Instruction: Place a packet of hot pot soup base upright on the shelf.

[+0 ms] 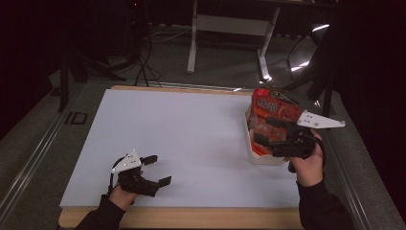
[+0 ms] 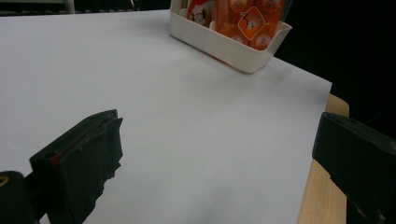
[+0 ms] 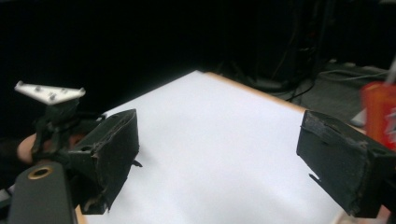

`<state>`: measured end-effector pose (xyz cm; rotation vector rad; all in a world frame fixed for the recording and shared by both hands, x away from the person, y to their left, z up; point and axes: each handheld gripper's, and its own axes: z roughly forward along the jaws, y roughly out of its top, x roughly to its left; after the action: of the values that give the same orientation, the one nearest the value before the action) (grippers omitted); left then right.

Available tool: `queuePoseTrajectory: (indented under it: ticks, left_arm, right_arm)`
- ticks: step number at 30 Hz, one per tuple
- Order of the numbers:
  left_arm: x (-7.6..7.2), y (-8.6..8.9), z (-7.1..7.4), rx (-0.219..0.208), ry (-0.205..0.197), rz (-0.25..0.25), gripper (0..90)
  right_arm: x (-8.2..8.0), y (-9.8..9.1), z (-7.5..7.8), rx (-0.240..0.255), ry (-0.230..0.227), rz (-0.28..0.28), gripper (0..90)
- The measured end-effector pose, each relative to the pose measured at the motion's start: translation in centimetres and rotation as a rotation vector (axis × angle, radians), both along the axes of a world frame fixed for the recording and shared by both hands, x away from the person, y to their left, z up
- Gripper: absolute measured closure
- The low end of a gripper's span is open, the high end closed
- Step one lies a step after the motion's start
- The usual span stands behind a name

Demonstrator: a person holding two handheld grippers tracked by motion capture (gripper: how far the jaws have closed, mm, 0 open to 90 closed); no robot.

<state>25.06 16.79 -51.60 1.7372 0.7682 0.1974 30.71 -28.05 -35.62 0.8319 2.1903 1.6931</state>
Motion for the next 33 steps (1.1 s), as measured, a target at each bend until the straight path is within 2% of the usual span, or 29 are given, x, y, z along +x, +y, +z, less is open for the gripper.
queuePoseTrajectory:
  ticks: [5, 15, 21, 24, 26, 33]
  left_arm:
    - [0.0, 0.0, 0.0, 0.001, -0.001, -0.001, 1.9]
    - [-0.1, -0.1, 0.0, 0.002, 0.001, -0.005, 1.9]
    - [-0.1, -0.1, 0.0, 0.004, -0.001, -0.007, 1.9]
    - [-0.1, -0.2, 0.0, 0.006, -0.004, -0.009, 1.9]
    - [-0.1, -0.2, 0.0, 0.006, -0.003, -0.011, 1.9]
    - [-0.2, -0.3, -0.1, 0.010, -0.003, -0.015, 1.9]
  right_arm:
    - [-0.8, 1.1, -1.6, -0.014, 0.009, 0.021, 12.8]
    - [-1.9, 2.2, -4.6, 0.017, 0.042, 0.042, 12.8]
    - [-2.4, 2.6, -6.3, -0.017, 0.057, 0.048, 13.3]
    - [-2.6, 2.5, -7.1, -0.018, 0.069, 0.053, 13.5]
    - [-2.7, 2.5, -7.6, -0.018, 0.069, 0.060, 13.5]
    - [-3.4, 2.5, -9.0, -0.064, 0.055, 0.062, 13.6]
